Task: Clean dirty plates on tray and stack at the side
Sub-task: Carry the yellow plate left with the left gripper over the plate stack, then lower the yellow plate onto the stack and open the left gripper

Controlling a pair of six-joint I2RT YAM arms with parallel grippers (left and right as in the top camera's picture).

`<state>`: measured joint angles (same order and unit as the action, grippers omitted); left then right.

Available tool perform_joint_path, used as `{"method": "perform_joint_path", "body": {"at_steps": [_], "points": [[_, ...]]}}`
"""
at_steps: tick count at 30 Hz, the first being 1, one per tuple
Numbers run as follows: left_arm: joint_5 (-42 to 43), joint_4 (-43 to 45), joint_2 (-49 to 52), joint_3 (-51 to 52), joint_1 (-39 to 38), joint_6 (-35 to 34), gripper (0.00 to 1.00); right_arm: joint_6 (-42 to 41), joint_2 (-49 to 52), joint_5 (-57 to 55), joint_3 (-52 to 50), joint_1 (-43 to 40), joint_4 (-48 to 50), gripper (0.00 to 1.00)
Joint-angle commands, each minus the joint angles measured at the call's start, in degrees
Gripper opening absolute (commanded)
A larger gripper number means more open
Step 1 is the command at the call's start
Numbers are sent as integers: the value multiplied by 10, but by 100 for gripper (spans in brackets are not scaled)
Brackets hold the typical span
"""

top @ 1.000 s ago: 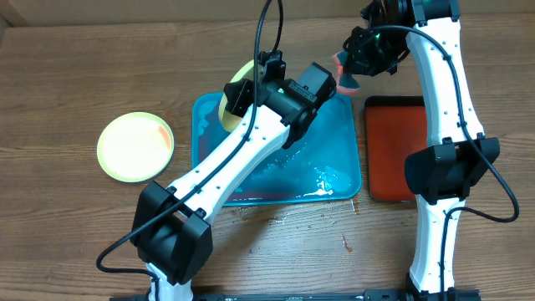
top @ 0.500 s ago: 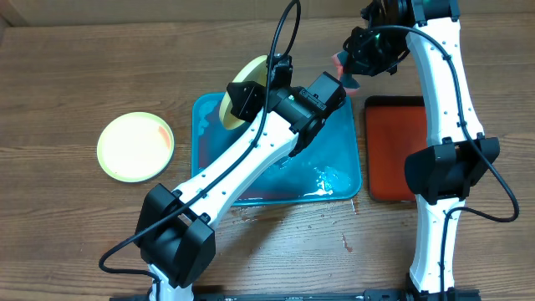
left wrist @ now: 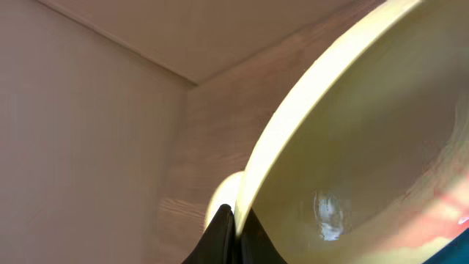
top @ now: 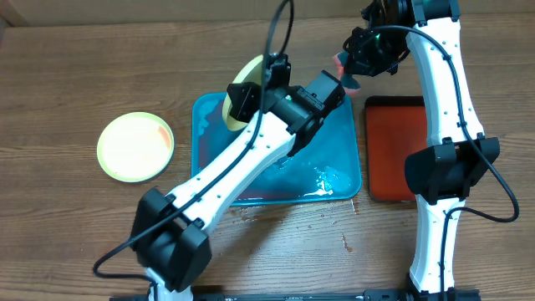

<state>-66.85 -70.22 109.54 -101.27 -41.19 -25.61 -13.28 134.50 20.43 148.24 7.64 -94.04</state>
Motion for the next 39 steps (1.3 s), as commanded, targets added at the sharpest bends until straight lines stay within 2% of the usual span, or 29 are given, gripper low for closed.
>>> {"method": "perform_joint_path", "body": {"at_steps": [1, 6, 11, 14, 18, 21, 27, 33, 39], "points": [[117, 18, -84, 2, 43, -24, 4, 0, -23, -9, 15, 1, 0, 4], [348, 43, -155, 2, 153, 29, 4, 0, -23, -9, 15, 1, 0, 4], [568, 43, -200, 2, 307, 55, 4, 0, -23, -9, 15, 1, 0, 4], [652, 28, -202, 2, 402, 57, 4, 0, -23, -9, 15, 1, 0, 4], [703, 10, -193, 23, 519, 52, 4, 0, -23, -9, 15, 1, 0, 4], [709, 14, -189, 59, 594, 44, 4, 0, -23, -9, 15, 1, 1, 4], [712, 107, -189, 197, 708, 44, 4, 0, -23, -9, 15, 1, 2, 4], [716, 245, -185, 328, 731, 44, 4, 0, -23, -9, 15, 1, 5, 4], [714, 324, -150, 396, 730, 37, 4, 0, -23, -9, 15, 1, 2, 4]]}}
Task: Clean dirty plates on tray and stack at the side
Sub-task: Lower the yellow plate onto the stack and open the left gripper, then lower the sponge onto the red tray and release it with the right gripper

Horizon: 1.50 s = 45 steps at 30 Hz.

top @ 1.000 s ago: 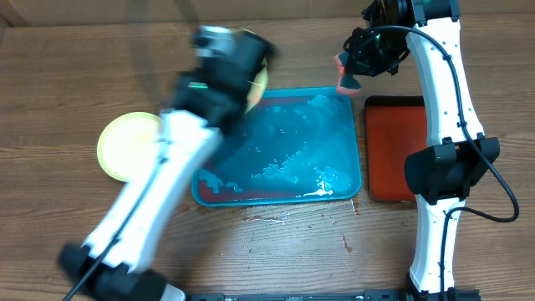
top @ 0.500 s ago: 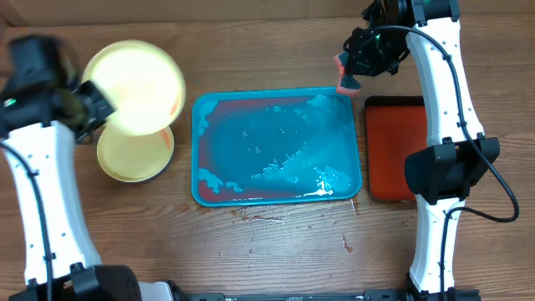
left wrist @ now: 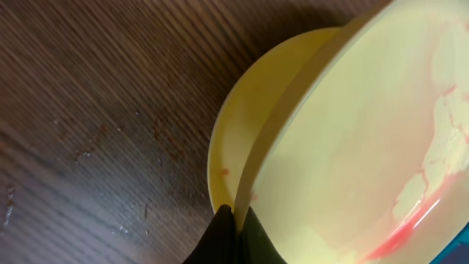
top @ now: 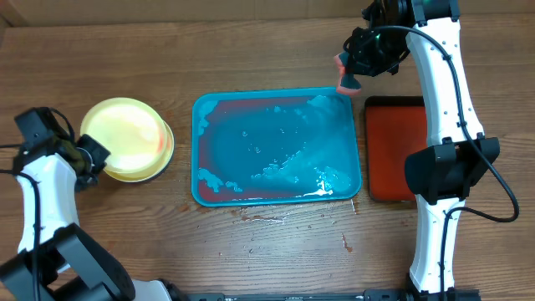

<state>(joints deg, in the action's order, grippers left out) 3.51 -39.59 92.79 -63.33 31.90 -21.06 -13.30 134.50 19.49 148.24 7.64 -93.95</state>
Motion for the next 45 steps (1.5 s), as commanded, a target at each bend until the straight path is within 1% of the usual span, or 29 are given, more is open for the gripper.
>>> {"method": "perform_joint_path", "body": {"at_steps": [1, 5, 9, 12, 15, 16, 20, 24, 26, 28, 31, 34, 37, 39, 41, 45], "points": [[10, 23, 28, 21, -1, -8, 4, 0, -23, 0, 15, 1, 1, 4], [10, 14, 72, 21, -1, -8, 4, 0, -23, 0, 15, 1, -5, 4], [10, 9, 87, 21, -1, -13, 5, 0, -23, -3, 15, 1, -10, 4], [10, 11, 87, 20, -1, -7, 31, 0, -23, -4, 15, 1, -10, 4], [10, 7, 87, 13, -1, 12, 50, 0, -23, -5, 15, 1, -11, 4], [11, 3, 87, 7, -1, 19, 54, 0, -23, -7, 15, 1, -11, 4], [34, -30, 79, -29, -8, 49, 62, 0, -23, -30, 15, 1, -25, 4], [36, -73, 53, -82, -25, 68, 63, 0, -24, -44, 15, -7, -31, 4], [36, -95, 32, -107, -45, 80, 59, 0, -27, -45, 15, -13, -31, 4], [36, -99, 9, -120, -67, 98, 59, 1, -28, -59, 15, -18, -31, 4], [36, -95, -28, -129, -115, 134, 63, 0, -30, -90, 14, -24, -31, 4], [40, -84, -49, -129, -161, 133, 66, 1, -31, -95, 8, -31, -31, 4], [40, -78, -52, -129, -211, 133, 66, 3, -39, -97, -7, -38, -31, 4], [39, -71, -49, -129, -250, 131, 66, 2, -54, -97, -36, -47, -31, 4], [37, -58, -49, -129, -273, 132, 66, 2, -70, -98, -62, -54, -31, 4], [36, -20, -49, -129, -311, 131, 70, -2, -113, -126, -126, -73, -31, 4]]}}
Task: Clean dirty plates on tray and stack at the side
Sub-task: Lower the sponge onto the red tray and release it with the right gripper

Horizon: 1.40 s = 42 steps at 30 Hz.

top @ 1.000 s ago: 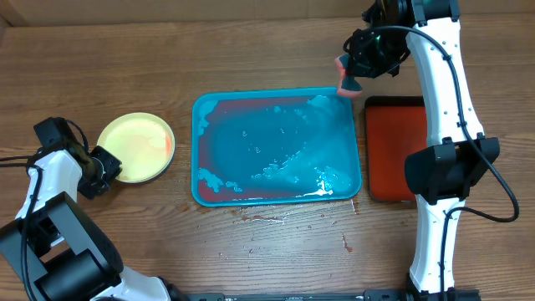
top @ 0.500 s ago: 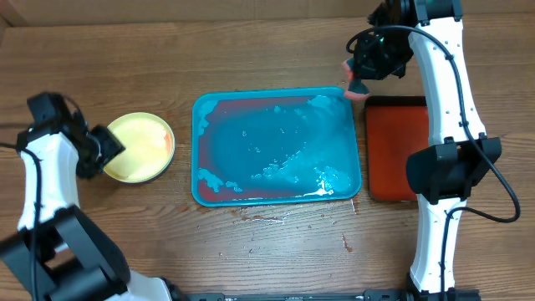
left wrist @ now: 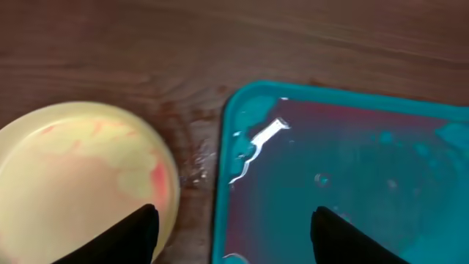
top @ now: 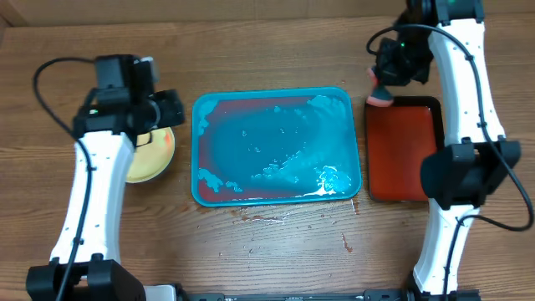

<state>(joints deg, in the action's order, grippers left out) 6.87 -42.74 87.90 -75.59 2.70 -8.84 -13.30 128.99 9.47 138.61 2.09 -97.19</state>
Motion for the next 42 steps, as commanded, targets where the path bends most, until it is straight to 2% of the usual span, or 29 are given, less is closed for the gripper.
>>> {"method": "perform_joint_path", "body": {"at_steps": [1, 7, 9, 15, 19, 21, 25, 27, 31, 42], "points": [[2, 19, 0, -7, -26, 9, 71, -2, -68, -33, -46, -24, 1, 4], [3, 39, 5, -7, -47, 9, 73, -2, -110, -100, -162, -50, 2, 4], [3, 43, 9, -7, -50, 10, 77, -1, -110, -138, -206, -51, 17, 4], [3, 47, 25, -6, -59, 11, 86, 52, -110, -143, -376, -51, 152, 4], [5, 47, 34, -6, -59, 11, 93, 107, -110, -128, -442, -51, 219, 4], [5, 46, 35, -6, -59, 11, 100, 132, -110, -111, -452, -51, 241, 4], [5, 36, 36, -6, -59, 11, 100, 185, -110, -74, -454, -51, 273, 5], [4, 34, 36, -6, -58, 11, 100, 190, -110, -72, -454, -51, 280, 10], [4, 34, 36, -6, -59, 11, 100, 191, -110, -72, -454, -51, 279, 19], [4, 34, 36, -6, -58, 11, 100, 162, -147, -63, -405, -43, 208, 28]]}}
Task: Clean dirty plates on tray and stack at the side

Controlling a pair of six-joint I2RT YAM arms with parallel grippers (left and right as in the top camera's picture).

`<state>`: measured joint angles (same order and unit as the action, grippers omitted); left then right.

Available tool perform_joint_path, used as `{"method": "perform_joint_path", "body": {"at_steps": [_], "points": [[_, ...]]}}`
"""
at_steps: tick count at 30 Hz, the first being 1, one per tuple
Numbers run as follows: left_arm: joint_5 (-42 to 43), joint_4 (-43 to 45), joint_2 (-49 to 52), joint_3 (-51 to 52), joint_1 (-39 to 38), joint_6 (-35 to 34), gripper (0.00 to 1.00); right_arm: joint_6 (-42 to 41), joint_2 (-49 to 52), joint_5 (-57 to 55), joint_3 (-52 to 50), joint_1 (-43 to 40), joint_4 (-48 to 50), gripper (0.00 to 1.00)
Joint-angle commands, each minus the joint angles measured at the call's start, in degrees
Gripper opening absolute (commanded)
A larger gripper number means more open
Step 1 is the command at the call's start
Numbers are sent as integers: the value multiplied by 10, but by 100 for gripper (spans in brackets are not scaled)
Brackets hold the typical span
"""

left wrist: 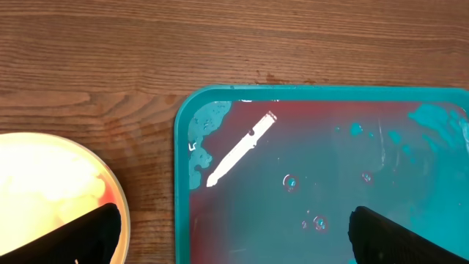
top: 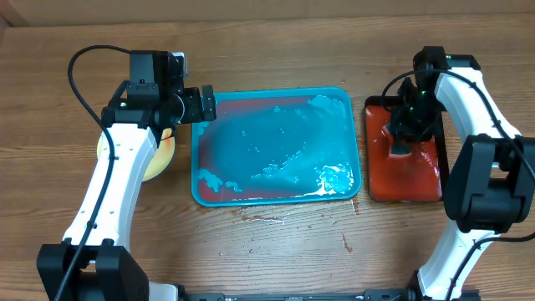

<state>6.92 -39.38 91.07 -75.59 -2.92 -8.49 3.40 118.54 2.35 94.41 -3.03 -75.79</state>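
Note:
The stacked yellow plates [top: 160, 157] lie left of the teal tray [top: 195, 159], half hidden under my left arm. The top plate [left wrist: 51, 183] shows a red smear near its rim. The tray's rim [left wrist: 180, 169] encloses a wet floor of blue and reddish liquid, with no plate on it. My left gripper [top: 191, 107] hangs open over the tray's far-left edge; its fingers [left wrist: 84, 236] straddle plate and tray with nothing between them. My right gripper [top: 403, 138] is low over the red tray [top: 422, 180]. What it holds is hidden.
Wet splashes and red specks mark the wood table [top: 284, 242] in front of the teal tray. The red tray lies close beside the teal tray's right side. A wall borders the table's far edge.
My left gripper, still open, has moved slightly right, further over the teal tray's left edge. My right gripper went from the red tray's far-left corner down to its middle.
My left gripper first held a yellow plate tilted over the teal tray, then held it over the other plate at the left. Later it stood open with the plate stacked there. My right gripper held a pink sponge beyond the tray's far-right corner, and now sits on the red tray.

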Motion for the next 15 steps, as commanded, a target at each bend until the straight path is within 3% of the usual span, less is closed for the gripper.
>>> {"method": "perform_joint_path", "body": {"at_steps": [1, 3, 5, 7, 9, 15], "points": [[3, 0, 4, -6, -2, 8, 100, -6, -56, 9, 48, 10, -14, 29], [3, 0, 4, -6, -2, 8, 100, -6, -88, 19, 72, 15, -33, 31], [3, 0, 4, -6, -2, 8, 100, -6, -128, 42, 103, 19, -62, 41], [3, 0, 4, -6, -2, 8, 100, -6, -168, 56, 132, 24, -90, 63], [3, 0, 4, -6, -2, 8, 100, -9, -211, 58, 161, 27, -117, 100], [3, 0, 4, -6, -2, 8, 100, -51, -351, 57, 204, 26, -134, 100]]}}
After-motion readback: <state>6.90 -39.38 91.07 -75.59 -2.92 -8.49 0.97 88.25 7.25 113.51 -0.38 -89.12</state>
